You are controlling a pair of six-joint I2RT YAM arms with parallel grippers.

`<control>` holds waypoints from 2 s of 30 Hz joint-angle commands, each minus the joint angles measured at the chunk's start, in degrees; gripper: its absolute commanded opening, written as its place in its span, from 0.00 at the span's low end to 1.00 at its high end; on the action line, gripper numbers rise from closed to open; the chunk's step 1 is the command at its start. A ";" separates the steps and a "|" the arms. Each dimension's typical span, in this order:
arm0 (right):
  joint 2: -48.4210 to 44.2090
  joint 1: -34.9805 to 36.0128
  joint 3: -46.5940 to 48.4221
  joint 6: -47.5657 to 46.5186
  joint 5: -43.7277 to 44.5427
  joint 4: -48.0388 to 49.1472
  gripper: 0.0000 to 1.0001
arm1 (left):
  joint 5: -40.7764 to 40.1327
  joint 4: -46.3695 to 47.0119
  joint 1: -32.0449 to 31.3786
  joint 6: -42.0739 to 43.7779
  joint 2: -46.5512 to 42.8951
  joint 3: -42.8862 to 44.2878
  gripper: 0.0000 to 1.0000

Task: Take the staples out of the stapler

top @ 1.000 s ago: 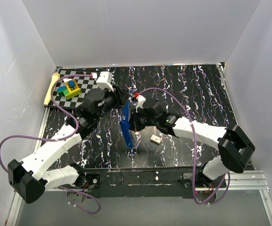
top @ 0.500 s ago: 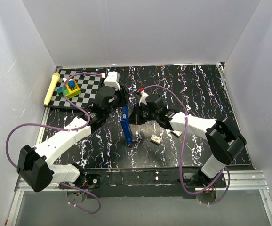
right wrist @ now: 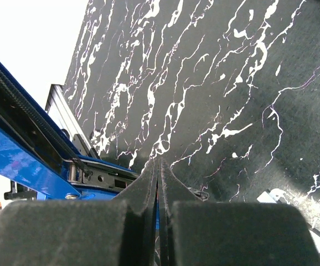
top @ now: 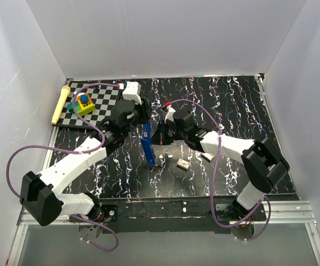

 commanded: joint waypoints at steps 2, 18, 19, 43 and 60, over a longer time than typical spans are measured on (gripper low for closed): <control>-3.64 0.23 0.11 -1.22 -0.61 -0.15 0.01 | -0.82 1.88 0.05 0.34 -6.04 3.76 0.00; -11.63 0.23 1.25 -7.20 8.61 -10.34 0.01 | 2.96 -1.64 0.14 1.05 -16.32 2.09 0.00; -12.69 0.23 1.34 -7.73 9.84 -11.57 0.01 | 3.14 -1.64 0.14 1.13 -16.85 1.74 0.00; -20.44 6.03 -4.72 -3.17 3.54 -12.66 0.01 | 2.96 -3.31 0.05 -0.44 -24.06 2.08 0.00; -16.04 6.38 2.56 -5.17 9.50 -13.07 0.01 | 7.70 -7.35 0.05 -3.26 -25.38 3.23 0.00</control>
